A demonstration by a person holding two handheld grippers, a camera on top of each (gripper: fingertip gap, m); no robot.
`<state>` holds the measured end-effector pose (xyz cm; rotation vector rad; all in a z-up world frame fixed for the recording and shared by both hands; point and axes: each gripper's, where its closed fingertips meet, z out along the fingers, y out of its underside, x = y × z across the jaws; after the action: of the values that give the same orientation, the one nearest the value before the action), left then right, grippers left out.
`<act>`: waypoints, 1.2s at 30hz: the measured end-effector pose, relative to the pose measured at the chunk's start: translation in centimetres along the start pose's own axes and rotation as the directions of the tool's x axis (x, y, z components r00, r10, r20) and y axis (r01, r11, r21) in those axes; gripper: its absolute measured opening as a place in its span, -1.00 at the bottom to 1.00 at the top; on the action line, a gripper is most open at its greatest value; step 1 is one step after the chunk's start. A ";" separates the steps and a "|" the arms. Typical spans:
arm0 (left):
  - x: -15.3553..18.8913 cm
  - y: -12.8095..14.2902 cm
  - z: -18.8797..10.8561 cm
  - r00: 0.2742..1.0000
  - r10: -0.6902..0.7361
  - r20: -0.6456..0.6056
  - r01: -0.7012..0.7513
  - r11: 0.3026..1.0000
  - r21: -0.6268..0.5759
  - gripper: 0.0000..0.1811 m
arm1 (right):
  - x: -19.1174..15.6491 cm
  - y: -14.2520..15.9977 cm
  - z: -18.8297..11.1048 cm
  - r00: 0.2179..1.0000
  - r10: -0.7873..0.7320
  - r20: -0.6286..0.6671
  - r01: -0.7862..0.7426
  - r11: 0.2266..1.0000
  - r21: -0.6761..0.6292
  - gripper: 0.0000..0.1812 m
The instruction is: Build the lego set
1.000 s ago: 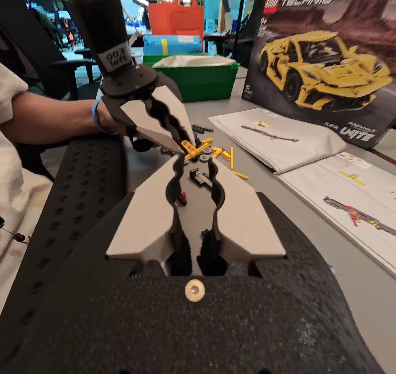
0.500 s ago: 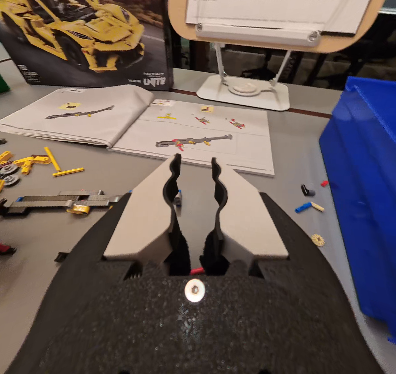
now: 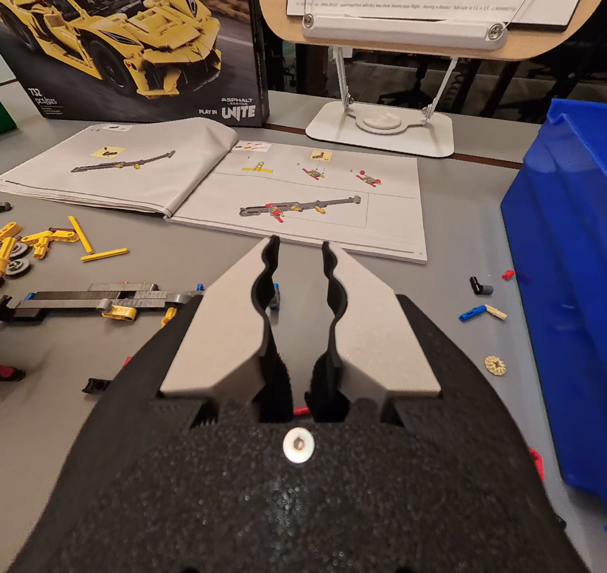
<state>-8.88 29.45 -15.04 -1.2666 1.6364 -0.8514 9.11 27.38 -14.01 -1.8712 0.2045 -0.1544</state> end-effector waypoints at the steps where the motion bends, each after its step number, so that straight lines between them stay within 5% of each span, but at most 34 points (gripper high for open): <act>1: 0.0 0.1 0.0 1.000 0.002 -0.002 -0.002 1.000 -0.003 -0.93 | 0.0 0.1 0.0 1.000 -0.002 0.000 0.002 1.000 -0.005 -0.71; 15: 0.0 0.1 0.1 1.000 -0.001 -0.007 0.001 1.000 -0.002 -0.93 | -0.8 0.5 0.2 0.999 -0.013 0.038 0.014 1.000 -0.027 -0.75; 17: 0.2 0.2 0.1 1.000 -0.007 -0.020 0.007 1.000 -0.008 -0.93 | -2.6 0.5 -0.3 0.990 0.004 0.142 0.004 0.998 -0.056 -0.77; 19: 0.5 0.4 0.2 0.999 -0.016 -0.039 0.015 1.000 -0.021 -0.93 | -7.2 0.5 -2.2 0.905 0.069 0.420 -0.019 0.992 -0.121 -0.71; 21: 0.6 0.7 0.3 0.999 -0.020 -0.045 0.018 0.999 -0.033 -0.93 | -10.2 2.5 -4.6 0.820 0.042 0.570 0.109 0.967 -0.229 -0.63; 27: 0.7 0.7 0.5 0.997 -0.043 -0.064 0.041 0.998 -0.039 -0.93 | -11.8 5.9 -5.7 0.769 -0.171 0.616 0.403 0.878 -0.259 -0.64; 36: 1.2 0.9 0.5 0.997 -0.026 -0.073 0.022 0.998 -0.051 -0.93 | -13.3 8.5 -4.6 0.744 -0.222 0.630 0.490 0.822 -0.289 -0.68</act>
<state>-8.91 28.54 -16.29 -1.3056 1.7128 -0.8858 -5.35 23.50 -20.76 -2.3045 -0.6140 0.2171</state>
